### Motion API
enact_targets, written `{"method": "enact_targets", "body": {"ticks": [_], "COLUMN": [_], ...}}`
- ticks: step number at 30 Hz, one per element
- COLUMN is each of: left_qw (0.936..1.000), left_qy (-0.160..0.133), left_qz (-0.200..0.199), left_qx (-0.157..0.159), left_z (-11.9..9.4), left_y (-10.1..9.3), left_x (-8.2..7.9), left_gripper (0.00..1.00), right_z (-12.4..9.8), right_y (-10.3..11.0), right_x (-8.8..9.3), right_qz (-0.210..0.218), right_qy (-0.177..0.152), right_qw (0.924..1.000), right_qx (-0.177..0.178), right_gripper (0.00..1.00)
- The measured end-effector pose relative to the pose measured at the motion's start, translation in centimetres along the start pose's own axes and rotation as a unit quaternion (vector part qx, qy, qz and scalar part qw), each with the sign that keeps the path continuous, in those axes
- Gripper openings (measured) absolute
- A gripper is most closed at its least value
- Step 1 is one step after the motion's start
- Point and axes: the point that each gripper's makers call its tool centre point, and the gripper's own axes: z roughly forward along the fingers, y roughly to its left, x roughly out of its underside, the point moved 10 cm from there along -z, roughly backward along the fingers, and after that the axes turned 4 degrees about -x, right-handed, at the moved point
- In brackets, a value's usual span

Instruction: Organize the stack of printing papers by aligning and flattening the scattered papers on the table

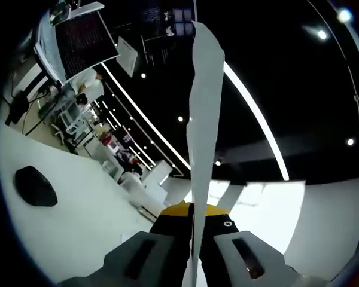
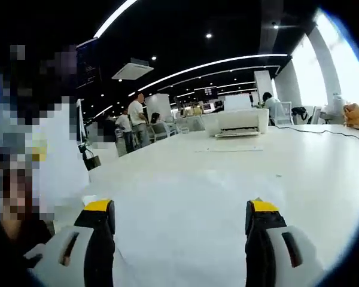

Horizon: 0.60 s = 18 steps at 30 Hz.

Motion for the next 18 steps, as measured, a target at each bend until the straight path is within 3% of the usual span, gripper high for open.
{"method": "enact_targets", "body": {"ticks": [9, 14, 16, 18], "left_qw": [0.9998, 0.9999, 0.9999, 0.9999], "left_qy": [0.015, 0.014, 0.014, 0.015], "left_qz": [-0.008, -0.009, -0.008, -0.008], "left_qx": [-0.003, -0.002, -0.002, -0.004], "left_z": [0.1, 0.2, 0.2, 0.3], "left_y": [0.4, 0.1, 0.1, 0.1], "left_x": [0.9, 1.0, 0.9, 1.0], "left_gripper": [0.06, 0.06, 0.06, 0.06], "right_z": [1.2, 1.6, 1.7, 2.0], "right_y": [-0.8, -2.8, -4.2, -4.8], "right_x": [0.5, 1.3, 1.9, 2.2], "right_qz": [-0.019, -0.071, -0.102, -0.107], "right_qy": [0.021, 0.036, 0.067, 0.066], "right_qw": [0.9996, 0.996, 0.9901, 0.99], "right_qx": [0.001, 0.041, 0.069, 0.064], "right_gripper": [0.89, 0.9, 0.89, 0.9]}}
